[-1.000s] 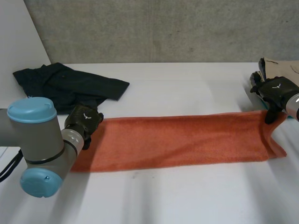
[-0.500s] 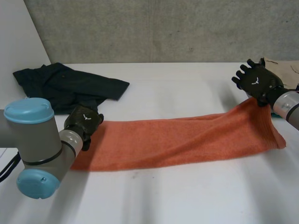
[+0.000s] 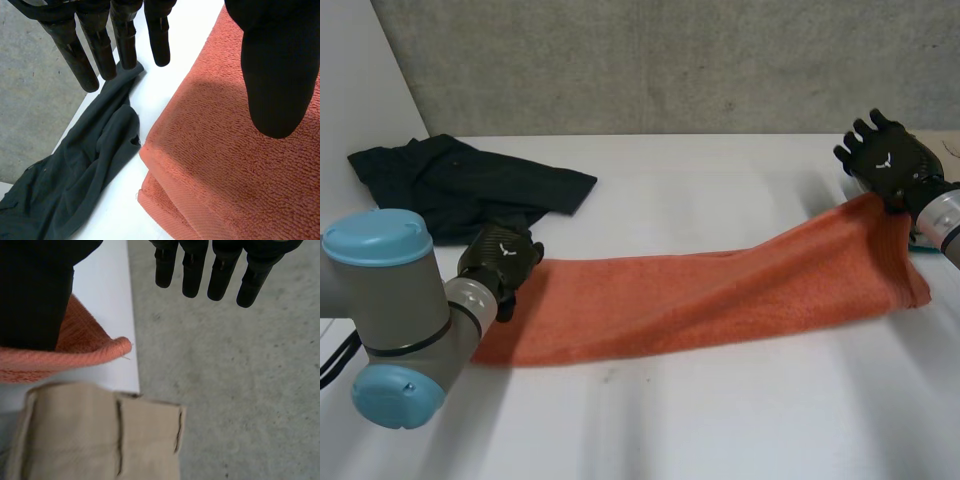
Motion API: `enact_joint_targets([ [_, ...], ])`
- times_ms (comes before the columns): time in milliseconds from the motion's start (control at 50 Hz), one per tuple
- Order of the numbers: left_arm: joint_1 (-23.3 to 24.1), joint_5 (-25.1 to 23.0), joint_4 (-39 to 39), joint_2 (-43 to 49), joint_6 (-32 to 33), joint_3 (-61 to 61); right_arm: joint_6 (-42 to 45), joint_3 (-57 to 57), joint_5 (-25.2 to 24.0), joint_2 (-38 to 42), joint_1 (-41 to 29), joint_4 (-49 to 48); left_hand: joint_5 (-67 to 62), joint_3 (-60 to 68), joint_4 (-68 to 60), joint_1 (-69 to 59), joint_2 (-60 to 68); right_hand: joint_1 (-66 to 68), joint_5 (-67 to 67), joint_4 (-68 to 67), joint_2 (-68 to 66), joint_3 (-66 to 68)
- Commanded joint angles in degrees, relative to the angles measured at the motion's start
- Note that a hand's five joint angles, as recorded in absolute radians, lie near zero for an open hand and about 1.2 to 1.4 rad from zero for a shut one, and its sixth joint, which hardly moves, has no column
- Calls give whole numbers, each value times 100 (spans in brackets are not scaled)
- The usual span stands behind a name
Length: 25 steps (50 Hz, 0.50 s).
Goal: Fold the laundry.
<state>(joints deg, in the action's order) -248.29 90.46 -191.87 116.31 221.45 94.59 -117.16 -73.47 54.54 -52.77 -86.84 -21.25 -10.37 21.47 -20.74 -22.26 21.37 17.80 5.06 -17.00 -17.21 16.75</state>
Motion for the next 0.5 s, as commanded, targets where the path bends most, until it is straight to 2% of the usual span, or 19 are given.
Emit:
enact_joint_targets([
  [20,-18,7,9,-134,-6,60,-922,-53,-198,-66,18,-398,-229,119,-192,-41,129,-317,-43,237,258,-213],
  [80,-18,-2,1,-205,-6,95,-1230,-45,-111,-75,70,-415,-229,119,-192,-41,129,-200,74,120,141,-96],
  [140,-18,-2,1,-257,-6,121,-1441,43,249,-128,193,-135,-229,119,-192,-41,129,-133,141,53,74,-29],
  [220,-18,7,1,-301,-6,130,-1511,236,1425,-58,238,462,-229,119,-192,-41,129,1379,1653,-1459,-1438,1483],
  [240,-18,7,1,-328,-6,147,-1537,272,1846,-110,211,690,-229,119,-192,-41,129,1365,1639,-1445,-1424,1469],
  [260,-9,7,1,-328,-6,148,-1555,263,2024,-137,194,718,-229,119,-192,-41,129,1015,1289,-1095,-1074,1119],
  [280,-9,7,1,-328,-6,148,-1564,254,2069,-145,202,736,-229,119,-192,-41,129,529,803,-609,-588,633],
  [300,-9,7,1,-337,-6,156,-1494,211,2009,-154,211,727,-229,119,-192,-41,129,-780,-506,700,721,-675],
  [360,-1,15,1,-363,-6,148,-1660,123,1876,-251,220,684,-229,119,-192,-41,129,-780,-506,700,721,-675],
  [500,35,24,1,-521,-6,77,-2758,-176,1666,-1112,238,657,-229,119,-192,-41,129,-780,-506,700,721,-675],
])
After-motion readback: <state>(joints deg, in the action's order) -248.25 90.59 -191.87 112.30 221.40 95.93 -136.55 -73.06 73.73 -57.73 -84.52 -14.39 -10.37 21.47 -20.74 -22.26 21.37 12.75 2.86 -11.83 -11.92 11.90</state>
